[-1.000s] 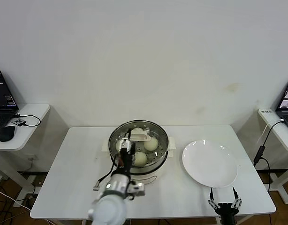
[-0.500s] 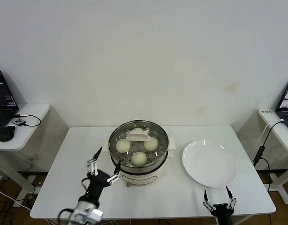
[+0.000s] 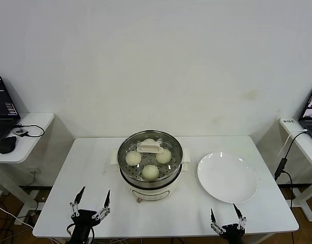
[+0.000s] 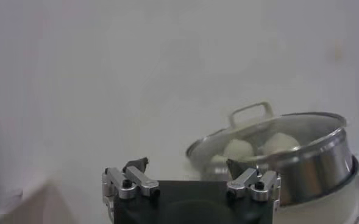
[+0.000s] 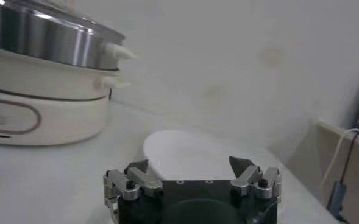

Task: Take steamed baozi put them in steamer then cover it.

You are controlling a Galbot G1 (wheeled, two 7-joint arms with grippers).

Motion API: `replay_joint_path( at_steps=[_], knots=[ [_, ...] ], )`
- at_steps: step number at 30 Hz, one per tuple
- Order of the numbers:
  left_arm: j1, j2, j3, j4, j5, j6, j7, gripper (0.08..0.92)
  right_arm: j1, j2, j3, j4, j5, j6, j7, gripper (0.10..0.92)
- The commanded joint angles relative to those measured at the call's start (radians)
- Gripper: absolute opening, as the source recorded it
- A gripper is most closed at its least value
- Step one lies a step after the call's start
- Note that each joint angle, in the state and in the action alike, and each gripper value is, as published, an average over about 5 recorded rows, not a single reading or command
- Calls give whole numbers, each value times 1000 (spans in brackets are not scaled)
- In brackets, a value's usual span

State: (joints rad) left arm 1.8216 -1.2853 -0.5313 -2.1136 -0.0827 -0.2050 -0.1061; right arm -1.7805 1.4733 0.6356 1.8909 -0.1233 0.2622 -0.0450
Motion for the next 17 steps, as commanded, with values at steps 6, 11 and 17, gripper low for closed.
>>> replay_joint_path(
  at_steps=[6, 11, 17],
  knots=[
    [55, -6, -36, 69, -133, -89, -14, 823, -29, -5, -32, 34, 49, -10, -35, 823],
    [39, -8, -40, 78, -130, -81, -14, 823, -34, -4, -46, 55, 82, -30, -35, 823],
    [30, -12, -38, 99, -131, -90, -19, 823, -46, -1, -63, 99, 95, -84, -24, 823]
  ],
)
